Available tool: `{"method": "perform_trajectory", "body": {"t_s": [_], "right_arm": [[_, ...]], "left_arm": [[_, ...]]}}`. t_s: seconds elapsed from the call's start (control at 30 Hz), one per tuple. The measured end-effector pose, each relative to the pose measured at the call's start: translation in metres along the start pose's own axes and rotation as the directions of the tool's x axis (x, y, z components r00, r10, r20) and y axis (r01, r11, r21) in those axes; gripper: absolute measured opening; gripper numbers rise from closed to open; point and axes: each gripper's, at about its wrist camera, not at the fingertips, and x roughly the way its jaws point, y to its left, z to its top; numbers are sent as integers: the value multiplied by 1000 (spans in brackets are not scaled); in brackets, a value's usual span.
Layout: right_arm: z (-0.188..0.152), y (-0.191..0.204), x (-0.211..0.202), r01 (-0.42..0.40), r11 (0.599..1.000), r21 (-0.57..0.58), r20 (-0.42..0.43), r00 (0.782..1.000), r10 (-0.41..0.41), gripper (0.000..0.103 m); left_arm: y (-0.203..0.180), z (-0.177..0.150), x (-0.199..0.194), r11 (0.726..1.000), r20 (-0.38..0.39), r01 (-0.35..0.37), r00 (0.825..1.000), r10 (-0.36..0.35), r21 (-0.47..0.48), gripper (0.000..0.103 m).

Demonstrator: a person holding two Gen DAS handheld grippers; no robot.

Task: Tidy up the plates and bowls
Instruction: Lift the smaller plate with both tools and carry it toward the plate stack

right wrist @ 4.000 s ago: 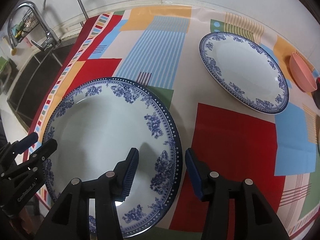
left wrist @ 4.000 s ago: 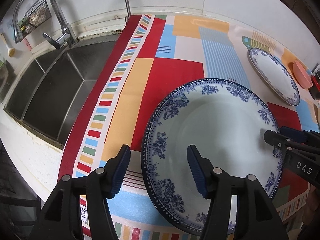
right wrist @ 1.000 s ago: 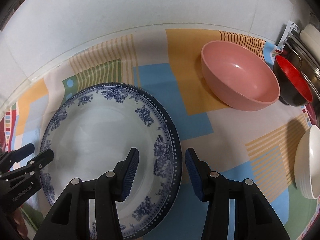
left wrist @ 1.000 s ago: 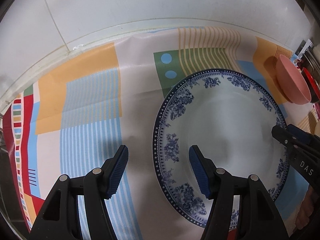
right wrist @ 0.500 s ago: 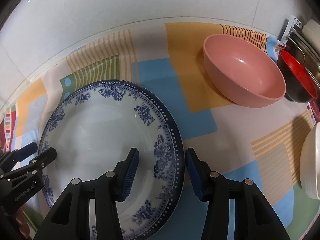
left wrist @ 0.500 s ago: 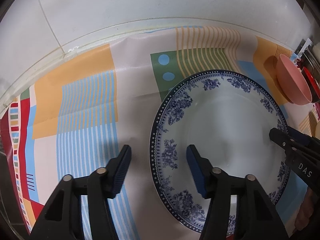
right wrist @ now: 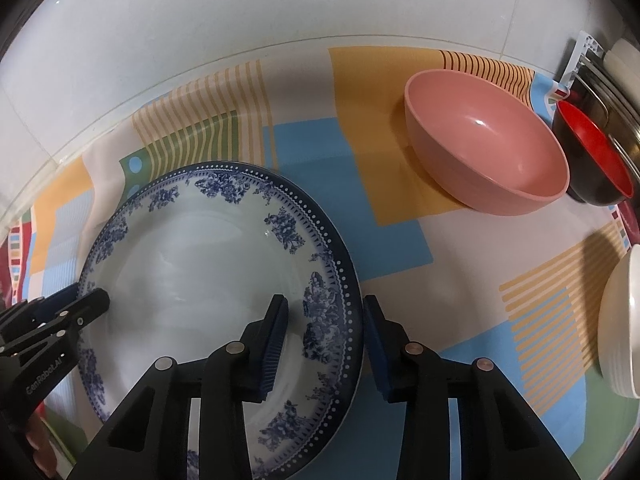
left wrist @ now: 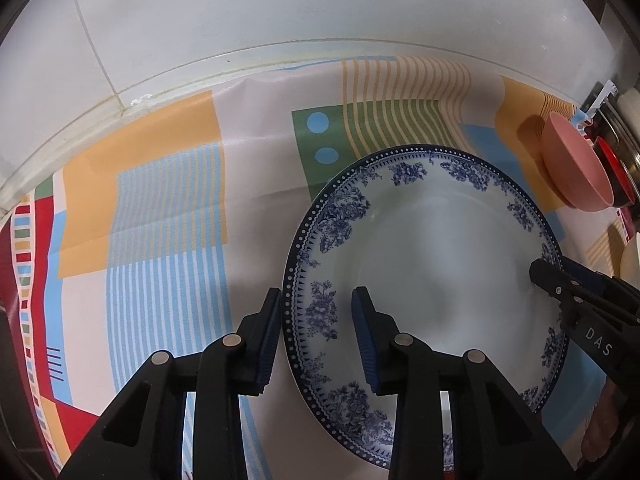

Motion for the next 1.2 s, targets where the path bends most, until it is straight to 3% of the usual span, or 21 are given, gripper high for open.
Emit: {"method": "perform_trajectory", "body": {"t_s": [0.47,0.83,1.2], "right_arm": [[-6,9,-25,-4,999,-40,32,999,6,39],[-32,37,-61,-1,995,-103,79,997,9,39],[-62,71,-94,-37,982,-183,102,993,56,39]], "left_arm": [[5,-31,-32,999,50,-25,998,26,-31,35],[25,-54,-63,994,85,-31,996,40,-101,35],[55,-97,-113,980,114,-68,989,91,-187,35]]}}
